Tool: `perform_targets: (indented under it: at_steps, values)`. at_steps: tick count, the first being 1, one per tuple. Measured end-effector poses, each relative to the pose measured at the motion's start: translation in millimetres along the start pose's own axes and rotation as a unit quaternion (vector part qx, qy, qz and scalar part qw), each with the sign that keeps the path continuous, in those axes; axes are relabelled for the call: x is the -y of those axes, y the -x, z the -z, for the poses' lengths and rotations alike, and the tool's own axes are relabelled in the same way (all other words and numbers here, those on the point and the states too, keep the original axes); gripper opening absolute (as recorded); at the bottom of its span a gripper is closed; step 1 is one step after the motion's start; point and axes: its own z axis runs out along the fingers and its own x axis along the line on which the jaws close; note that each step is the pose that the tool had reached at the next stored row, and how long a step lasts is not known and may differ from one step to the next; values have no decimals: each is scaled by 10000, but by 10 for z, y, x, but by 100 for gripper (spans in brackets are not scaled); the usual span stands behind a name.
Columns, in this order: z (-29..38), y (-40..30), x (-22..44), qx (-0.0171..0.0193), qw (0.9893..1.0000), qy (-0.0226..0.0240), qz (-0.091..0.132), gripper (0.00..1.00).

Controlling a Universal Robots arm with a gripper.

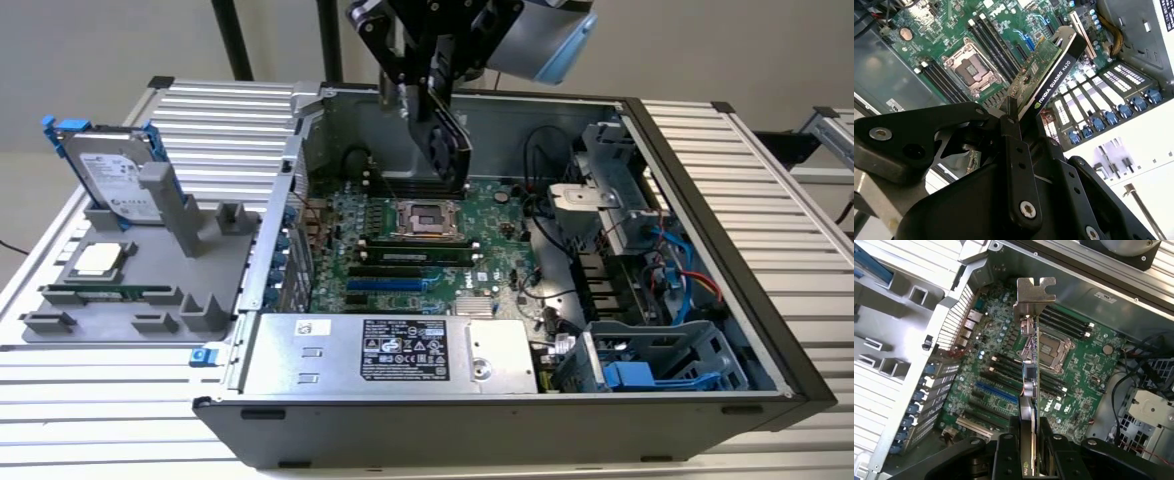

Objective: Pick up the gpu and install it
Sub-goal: 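Insert the gpu into the slot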

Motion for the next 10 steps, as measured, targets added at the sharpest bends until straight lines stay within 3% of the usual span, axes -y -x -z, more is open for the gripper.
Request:
perform_targets:
  at_steps: [10]
  values:
    - [0, 0, 0, -11, 9998, 4, 222, 0]
